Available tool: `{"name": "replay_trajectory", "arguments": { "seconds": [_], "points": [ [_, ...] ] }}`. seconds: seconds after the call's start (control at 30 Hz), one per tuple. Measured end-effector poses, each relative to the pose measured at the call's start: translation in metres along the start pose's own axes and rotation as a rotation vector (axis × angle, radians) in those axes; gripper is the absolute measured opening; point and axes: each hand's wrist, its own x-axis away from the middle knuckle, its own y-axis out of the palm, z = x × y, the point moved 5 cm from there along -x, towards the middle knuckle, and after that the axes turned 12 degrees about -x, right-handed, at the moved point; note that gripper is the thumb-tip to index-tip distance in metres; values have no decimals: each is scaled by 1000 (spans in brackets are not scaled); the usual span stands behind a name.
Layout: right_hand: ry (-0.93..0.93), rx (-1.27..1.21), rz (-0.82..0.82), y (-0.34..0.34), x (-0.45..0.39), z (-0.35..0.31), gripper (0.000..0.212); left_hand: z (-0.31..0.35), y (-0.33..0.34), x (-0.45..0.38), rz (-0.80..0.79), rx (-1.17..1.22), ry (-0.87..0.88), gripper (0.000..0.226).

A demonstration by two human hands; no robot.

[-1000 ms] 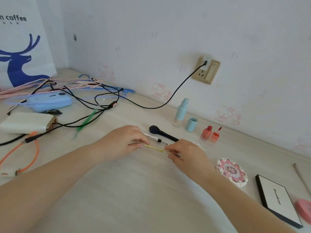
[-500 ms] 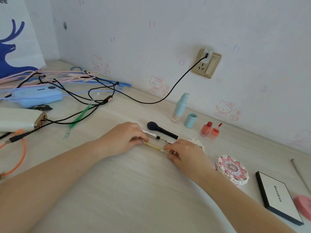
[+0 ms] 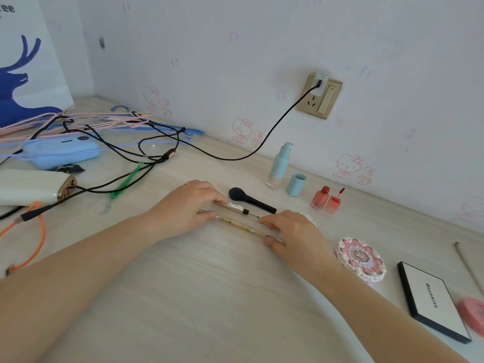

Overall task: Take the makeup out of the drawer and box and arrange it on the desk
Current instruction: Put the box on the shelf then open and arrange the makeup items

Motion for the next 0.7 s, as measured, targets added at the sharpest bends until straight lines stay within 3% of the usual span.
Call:
{"name": "replay_trajectory", "arguments": {
  "seconds": [0.17,0.37,0.7],
  "points": [
    [59,-98,65,-19,9,7,41,27,-14,-12,58,204,-18,23],
    [140,-178,146,-56,39,32,39,87,-9,-36,-9,375,-32,26],
    [466,-127,396,-166,167,177,33,255,57,-134,-188,327,197,19]
  ]
}}
